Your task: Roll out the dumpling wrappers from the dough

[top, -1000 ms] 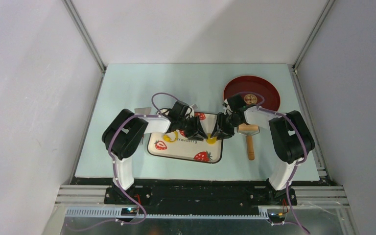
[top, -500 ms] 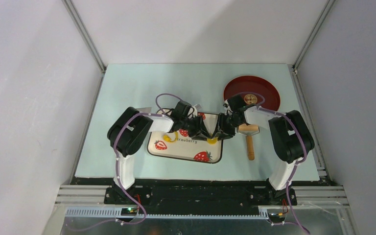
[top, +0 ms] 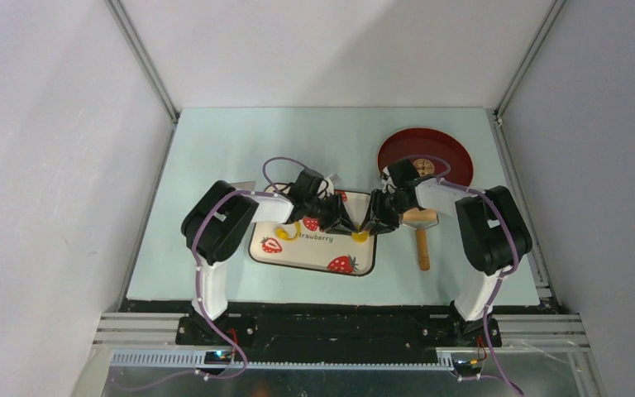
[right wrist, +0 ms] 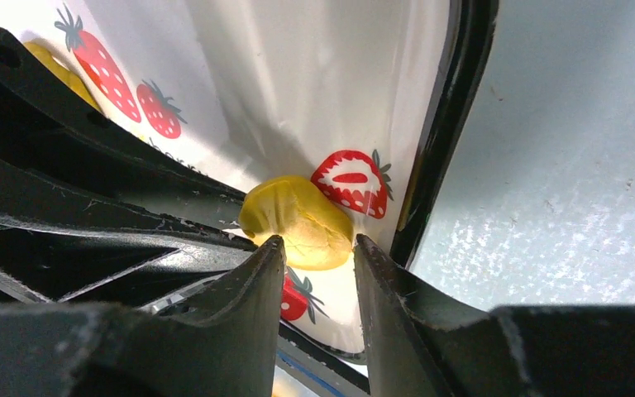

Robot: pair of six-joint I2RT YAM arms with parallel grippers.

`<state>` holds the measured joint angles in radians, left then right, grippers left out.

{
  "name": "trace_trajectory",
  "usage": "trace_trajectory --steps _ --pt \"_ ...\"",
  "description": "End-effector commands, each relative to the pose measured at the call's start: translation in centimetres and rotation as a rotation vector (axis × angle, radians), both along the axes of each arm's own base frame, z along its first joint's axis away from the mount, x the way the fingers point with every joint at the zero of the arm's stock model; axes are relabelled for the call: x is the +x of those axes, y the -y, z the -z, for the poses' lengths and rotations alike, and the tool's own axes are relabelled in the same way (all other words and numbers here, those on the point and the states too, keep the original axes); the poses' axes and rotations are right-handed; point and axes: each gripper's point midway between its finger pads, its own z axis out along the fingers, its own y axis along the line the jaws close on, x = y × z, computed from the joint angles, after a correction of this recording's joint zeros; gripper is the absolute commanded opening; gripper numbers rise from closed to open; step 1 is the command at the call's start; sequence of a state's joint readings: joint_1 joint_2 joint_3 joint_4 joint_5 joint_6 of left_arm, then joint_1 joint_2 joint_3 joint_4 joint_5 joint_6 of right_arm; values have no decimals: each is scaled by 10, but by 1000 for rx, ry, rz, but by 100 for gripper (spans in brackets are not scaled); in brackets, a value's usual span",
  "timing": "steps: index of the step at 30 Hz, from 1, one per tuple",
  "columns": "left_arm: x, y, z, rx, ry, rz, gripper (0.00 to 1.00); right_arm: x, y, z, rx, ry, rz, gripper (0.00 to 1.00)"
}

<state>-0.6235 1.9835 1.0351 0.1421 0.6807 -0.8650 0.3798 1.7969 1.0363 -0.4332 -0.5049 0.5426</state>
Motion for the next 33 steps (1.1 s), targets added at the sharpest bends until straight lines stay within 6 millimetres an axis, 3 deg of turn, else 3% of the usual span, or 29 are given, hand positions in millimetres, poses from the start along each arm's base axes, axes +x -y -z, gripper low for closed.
trace_trajectory --steps 1,4,6,7,13,18,24,33 --pt "8 12 -13 -44 42 7 30 4 0 5 -8 1 -2 40" --pt "8 12 -12 -42 43 4 30 2 -2 9 -14 -9 -5 37" --pt "8 12 -12 -43 40 5 30 0 -4 11 -9 -13 -10 22" --pt "8 12 -13 -45 42 4 30 0 -5 10 -6 -13 -12 20" --pt "8 12 -13 -46 41 5 29 3 -8 5 9 2 -9 21" --pt "7 12 -16 -55 45 14 26 4 -16 -11 67 34 -26 22" --pt "11 18 -41 -101 85 30 21 9 -22 -37 146 70 -23 22" --pt "29 33 -93 -185 159 22 21 19 -14 -77 231 133 14 23"
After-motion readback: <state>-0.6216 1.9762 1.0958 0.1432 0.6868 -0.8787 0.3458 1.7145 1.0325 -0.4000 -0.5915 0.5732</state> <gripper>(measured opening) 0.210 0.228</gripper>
